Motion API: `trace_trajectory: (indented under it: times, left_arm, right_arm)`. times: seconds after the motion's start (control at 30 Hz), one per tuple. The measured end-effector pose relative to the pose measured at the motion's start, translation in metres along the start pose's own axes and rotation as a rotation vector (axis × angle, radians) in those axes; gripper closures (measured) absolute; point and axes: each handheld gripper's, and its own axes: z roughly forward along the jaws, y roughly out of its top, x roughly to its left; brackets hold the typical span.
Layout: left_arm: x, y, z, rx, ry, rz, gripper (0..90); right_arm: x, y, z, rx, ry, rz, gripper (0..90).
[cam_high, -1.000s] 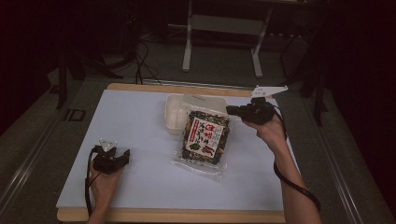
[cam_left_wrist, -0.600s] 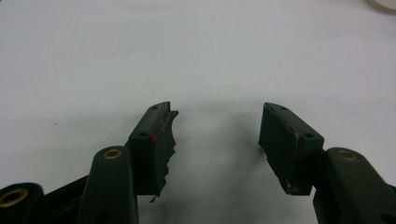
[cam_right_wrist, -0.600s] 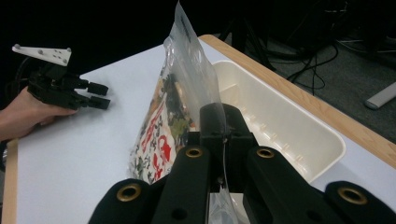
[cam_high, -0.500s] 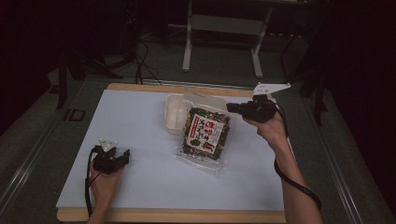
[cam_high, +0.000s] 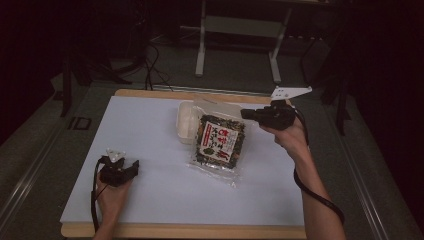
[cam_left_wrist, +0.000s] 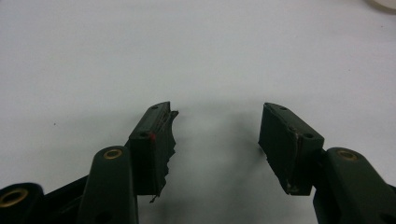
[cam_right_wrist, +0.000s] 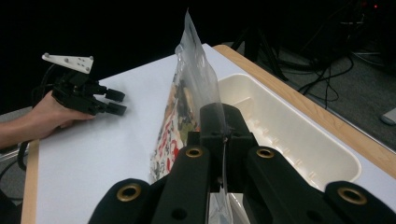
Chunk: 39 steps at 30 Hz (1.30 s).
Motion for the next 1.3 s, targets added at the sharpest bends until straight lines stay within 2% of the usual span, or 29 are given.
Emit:
trace_trajectory:
  times: [0.9,1.3]
  left_arm:
    - [0.0,0.0,0.0,-0.001,-0.001,0.0,44.5]
    - [0.0,0.0,0.0,0.001,0.001,-0.001,44.5]
  right_arm:
    - [0.008,0.011,-0.001,-0.052,0.054,-0.03,89.9]
    - [0.01,0.016,-0.005,-0.071,0.053,-0.036,90.0]
